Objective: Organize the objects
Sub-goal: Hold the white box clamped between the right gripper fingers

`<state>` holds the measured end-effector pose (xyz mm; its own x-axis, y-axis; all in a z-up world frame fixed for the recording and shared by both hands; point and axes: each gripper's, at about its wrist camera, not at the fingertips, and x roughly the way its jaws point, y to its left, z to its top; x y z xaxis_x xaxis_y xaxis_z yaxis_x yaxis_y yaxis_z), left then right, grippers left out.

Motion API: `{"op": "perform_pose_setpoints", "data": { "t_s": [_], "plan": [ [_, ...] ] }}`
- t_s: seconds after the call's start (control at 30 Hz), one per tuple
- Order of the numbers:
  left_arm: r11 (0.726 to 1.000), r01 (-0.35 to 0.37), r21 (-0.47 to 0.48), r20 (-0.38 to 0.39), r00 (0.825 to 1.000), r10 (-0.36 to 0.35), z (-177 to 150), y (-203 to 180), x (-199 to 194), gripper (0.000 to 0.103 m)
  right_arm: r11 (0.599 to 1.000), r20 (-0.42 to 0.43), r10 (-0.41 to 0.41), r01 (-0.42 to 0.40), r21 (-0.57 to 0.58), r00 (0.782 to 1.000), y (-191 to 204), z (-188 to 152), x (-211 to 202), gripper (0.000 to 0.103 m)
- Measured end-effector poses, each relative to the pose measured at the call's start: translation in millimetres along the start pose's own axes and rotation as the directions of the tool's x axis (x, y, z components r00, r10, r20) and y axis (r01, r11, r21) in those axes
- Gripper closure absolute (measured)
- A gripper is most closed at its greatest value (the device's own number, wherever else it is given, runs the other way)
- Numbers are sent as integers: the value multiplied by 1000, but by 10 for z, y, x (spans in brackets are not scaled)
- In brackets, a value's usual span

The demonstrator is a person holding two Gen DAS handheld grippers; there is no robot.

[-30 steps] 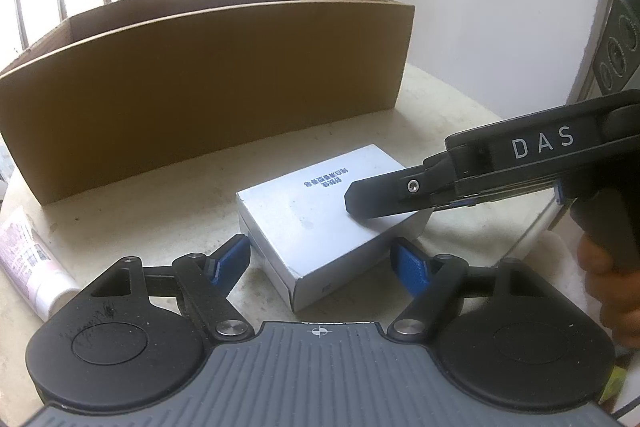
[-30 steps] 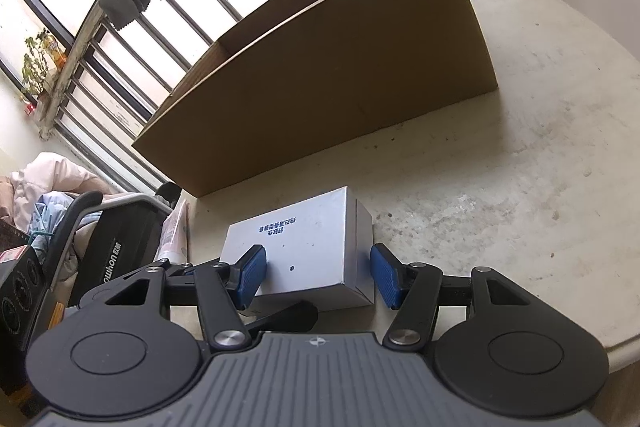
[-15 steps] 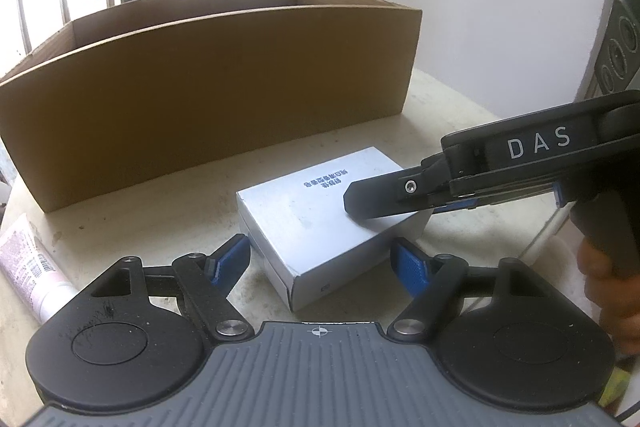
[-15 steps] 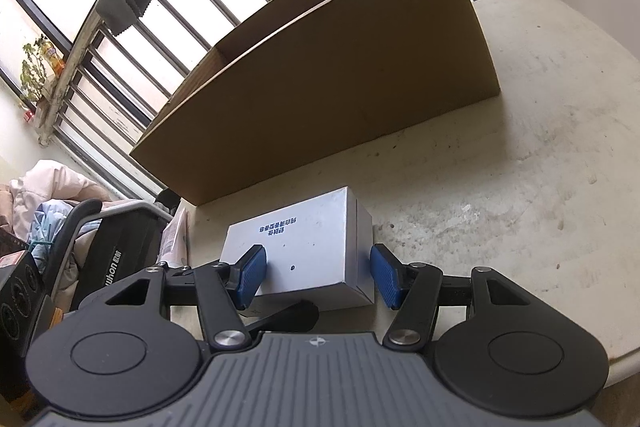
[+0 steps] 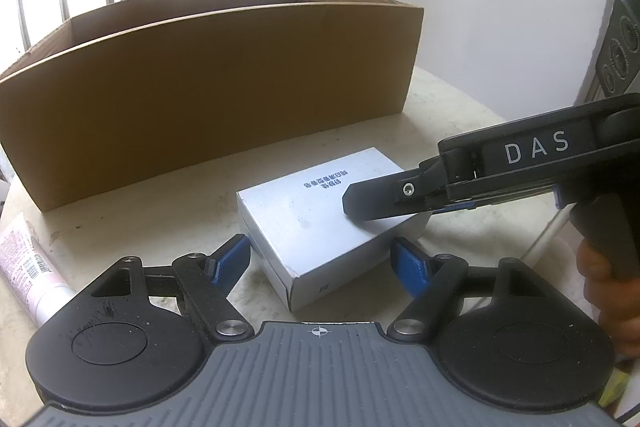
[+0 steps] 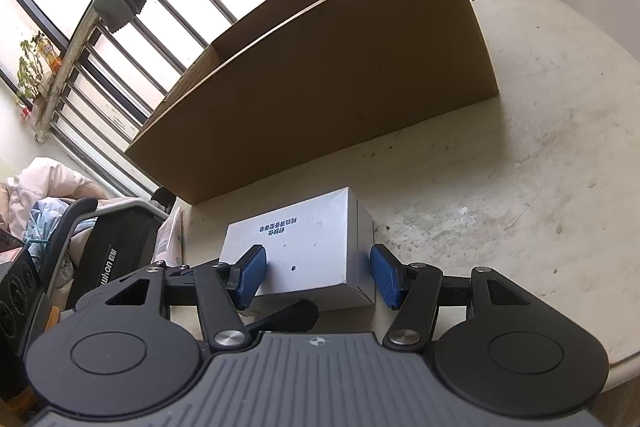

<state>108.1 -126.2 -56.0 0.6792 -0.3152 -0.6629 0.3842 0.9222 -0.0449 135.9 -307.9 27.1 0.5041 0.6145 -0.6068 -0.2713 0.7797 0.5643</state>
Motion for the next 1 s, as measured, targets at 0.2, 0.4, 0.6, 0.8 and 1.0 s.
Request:
{"op": "perform_pose_setpoints", "data": {
  "t_s": [0.2,0.4,0.6,0.8,1.0],
  "plan": [
    [1000,-1,-1,0,1000,1,1,1,-1,26,1000,1,-2,2,-3,1000,-1,-3,-3,41],
    [1000,-1,2,0,1000,1,13,-7,17,26,1000,1,-3,3,-3,1000,0,-3,-4,41],
    [1000,-1,1,0,1000,1,7,-17,10,26,1000,1,-5,5,-4,1000,-1,-3,-4,41],
    [1000,-1,-2,0,1000,1,11,-22,14,26,1000,1,-5,5,-4,1000,2,-7,-4,41],
    [1000,0,-6,2,1000,0,3,-17,-7,26,1000,0,-6,6,-7,1000,-2,-9,-4,41]
  ]
}}
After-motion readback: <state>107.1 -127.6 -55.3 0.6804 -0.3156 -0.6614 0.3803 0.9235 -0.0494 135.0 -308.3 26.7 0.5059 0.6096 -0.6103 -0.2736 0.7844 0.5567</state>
